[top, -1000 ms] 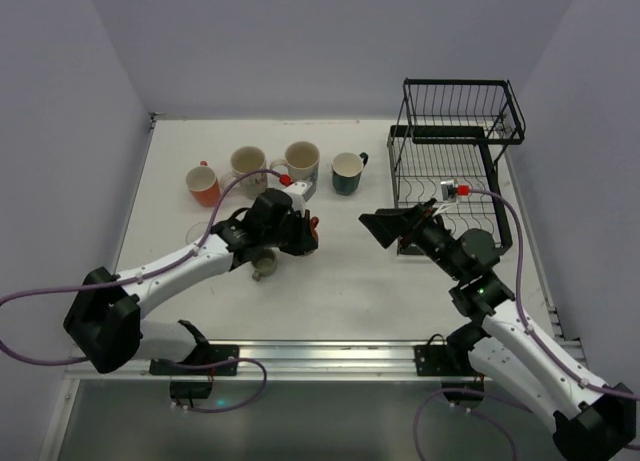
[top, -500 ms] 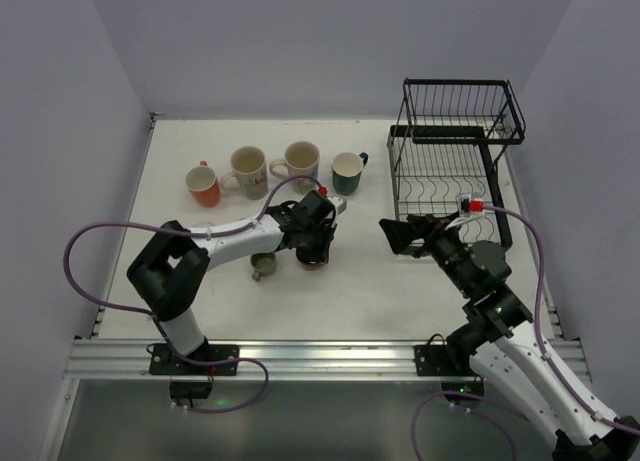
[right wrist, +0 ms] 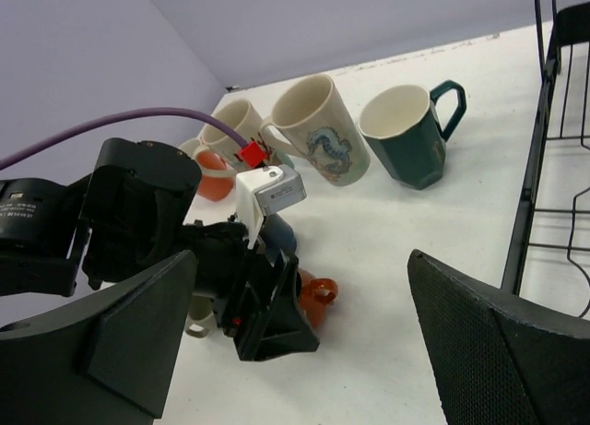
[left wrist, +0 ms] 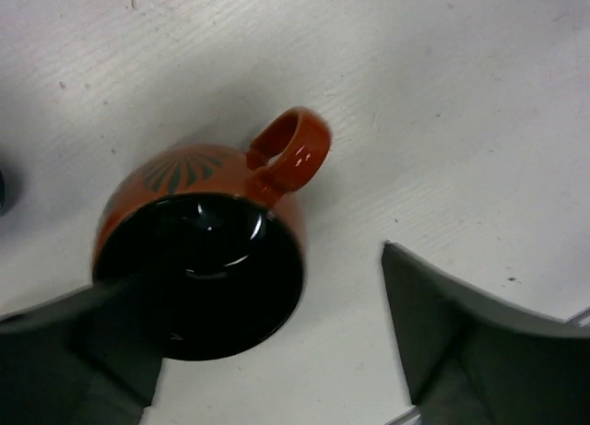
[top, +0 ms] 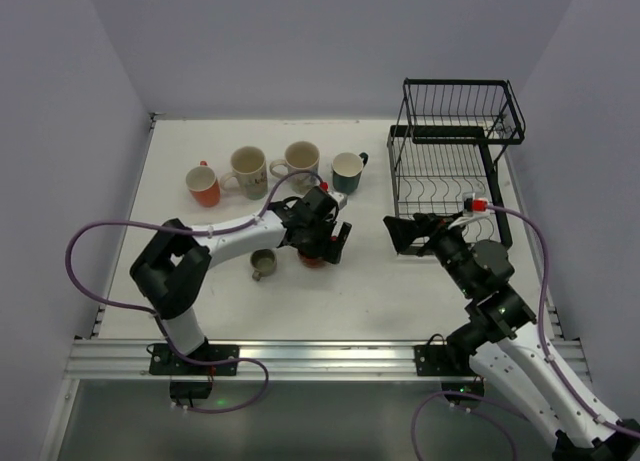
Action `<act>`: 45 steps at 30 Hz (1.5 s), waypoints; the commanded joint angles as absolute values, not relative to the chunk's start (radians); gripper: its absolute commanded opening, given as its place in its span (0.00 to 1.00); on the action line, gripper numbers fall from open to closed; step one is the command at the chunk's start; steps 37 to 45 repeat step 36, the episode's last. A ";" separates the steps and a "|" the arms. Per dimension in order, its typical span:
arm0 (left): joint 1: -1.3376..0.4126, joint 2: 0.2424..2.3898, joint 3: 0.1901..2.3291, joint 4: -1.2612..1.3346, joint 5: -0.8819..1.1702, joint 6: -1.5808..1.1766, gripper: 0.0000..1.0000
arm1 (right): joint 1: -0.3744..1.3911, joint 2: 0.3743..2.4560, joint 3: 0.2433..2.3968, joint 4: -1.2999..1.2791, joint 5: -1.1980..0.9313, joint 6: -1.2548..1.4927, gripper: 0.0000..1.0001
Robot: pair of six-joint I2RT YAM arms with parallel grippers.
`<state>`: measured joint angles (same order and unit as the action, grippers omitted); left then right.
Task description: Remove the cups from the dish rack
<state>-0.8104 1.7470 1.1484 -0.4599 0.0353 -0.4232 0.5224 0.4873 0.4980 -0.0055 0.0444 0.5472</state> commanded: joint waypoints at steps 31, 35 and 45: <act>-0.821 0.551 1.077 -0.474 -0.672 -0.164 1.00 | 0.520 0.202 0.833 -0.288 0.497 0.454 0.99; -0.821 0.561 1.071 -0.491 -0.695 -0.175 1.00 | 0.520 0.235 0.862 -0.295 0.465 0.446 0.99; -0.821 0.566 1.071 -0.492 -0.702 -0.179 1.00 | 0.520 0.242 0.871 -0.295 0.451 0.440 0.99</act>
